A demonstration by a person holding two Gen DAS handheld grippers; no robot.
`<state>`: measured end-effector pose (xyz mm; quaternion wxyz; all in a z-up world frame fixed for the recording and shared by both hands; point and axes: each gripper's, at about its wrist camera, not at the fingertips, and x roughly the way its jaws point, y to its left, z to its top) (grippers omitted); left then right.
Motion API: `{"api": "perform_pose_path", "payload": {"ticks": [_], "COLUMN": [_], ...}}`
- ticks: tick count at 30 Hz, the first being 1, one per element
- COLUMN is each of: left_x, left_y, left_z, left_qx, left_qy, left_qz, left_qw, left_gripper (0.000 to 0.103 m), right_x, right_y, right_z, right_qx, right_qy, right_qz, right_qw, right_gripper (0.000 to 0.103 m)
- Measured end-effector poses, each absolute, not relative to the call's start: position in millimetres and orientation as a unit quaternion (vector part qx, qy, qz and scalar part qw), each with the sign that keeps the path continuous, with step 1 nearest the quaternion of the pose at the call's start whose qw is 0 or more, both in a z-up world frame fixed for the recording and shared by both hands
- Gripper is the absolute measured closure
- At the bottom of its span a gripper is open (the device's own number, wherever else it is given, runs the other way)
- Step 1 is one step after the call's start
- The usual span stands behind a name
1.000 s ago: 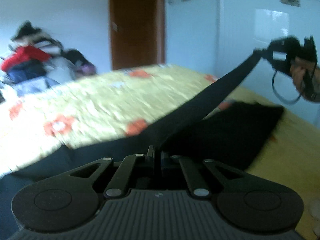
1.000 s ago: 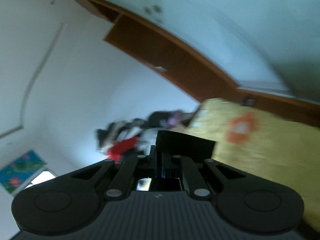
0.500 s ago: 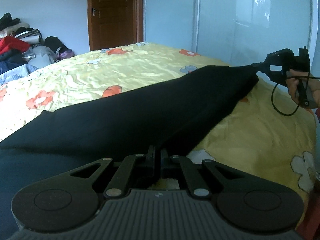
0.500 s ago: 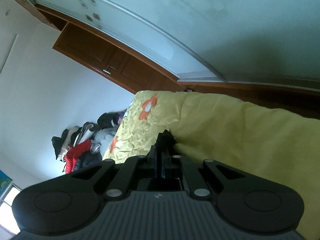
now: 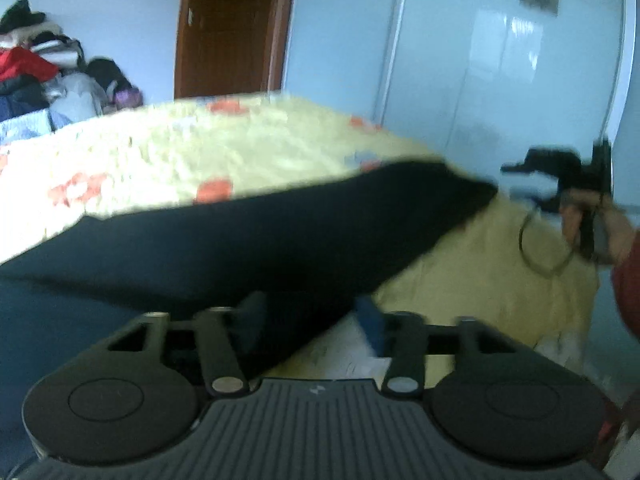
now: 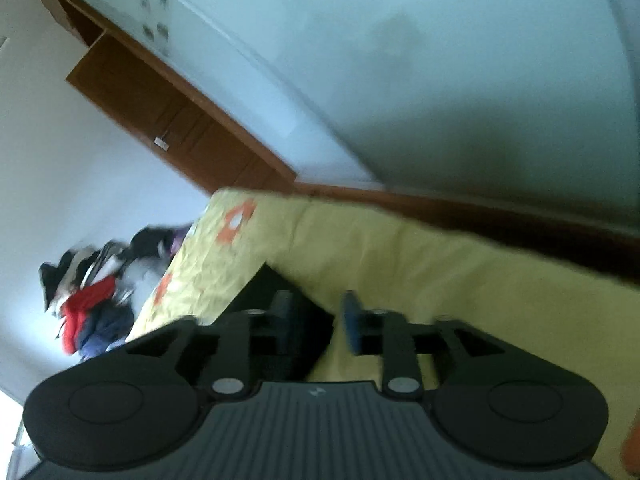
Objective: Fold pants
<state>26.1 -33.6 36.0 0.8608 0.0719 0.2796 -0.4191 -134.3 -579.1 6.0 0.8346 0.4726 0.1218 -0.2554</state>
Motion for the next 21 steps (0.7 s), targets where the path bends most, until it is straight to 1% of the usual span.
{"api": "perform_pose_path", "payload": {"ticks": [1, 3, 6, 8, 13, 17, 19, 21], "left_x": [27.8, 35.0, 51.7, 62.9, 80.5, 68.4, 62.9, 60.8], "left_y": [-36.8, -45.8, -63.3, -72.0, -79.3, -77.6, -70.3, -55.2], "left_z": [39.6, 41.7, 35.4, 27.8, -4.0, -3.9, 2.7, 9.9], "left_qx": [0.067, 0.067, 0.065, 0.064, 0.079, 0.107, 0.112, 0.109], "left_qy": [0.270, 0.257, 0.261, 0.278, 0.331, 0.311, 0.294, 0.270], "left_qz": [-0.414, -0.397, -0.362, -0.343, -0.301, -0.305, -0.300, -0.273], "left_qw": [0.867, 0.879, 0.892, 0.895, 0.891, 0.894, 0.901, 0.917], "left_gripper": [0.031, 0.030, 0.028, 0.025, 0.024, 0.021, 0.021, 0.019], "right_x": [-133.8, -127.8, -115.0, -106.8, -88.7, -84.9, -94.7, -101.6], "right_y": [-578.8, -575.0, -571.0, -568.4, -563.7, -561.6, -554.3, -537.5], "right_z": [4.1, -2.0, -11.3, -14.1, -12.6, -11.5, -4.6, 12.1], "right_qx": [0.485, 0.499, 0.503, 0.499, 0.488, 0.475, 0.459, 0.401], "right_qy": [0.123, 0.126, 0.138, 0.136, 0.143, 0.139, 0.111, 0.080], "right_qz": [-0.241, -0.212, -0.200, -0.190, -0.183, -0.206, -0.276, -0.339], "right_qw": [0.832, 0.831, 0.830, 0.834, 0.842, 0.844, 0.837, 0.847], "right_gripper": [0.028, 0.028, 0.028, 0.028, 0.028, 0.030, 0.029, 0.028]}}
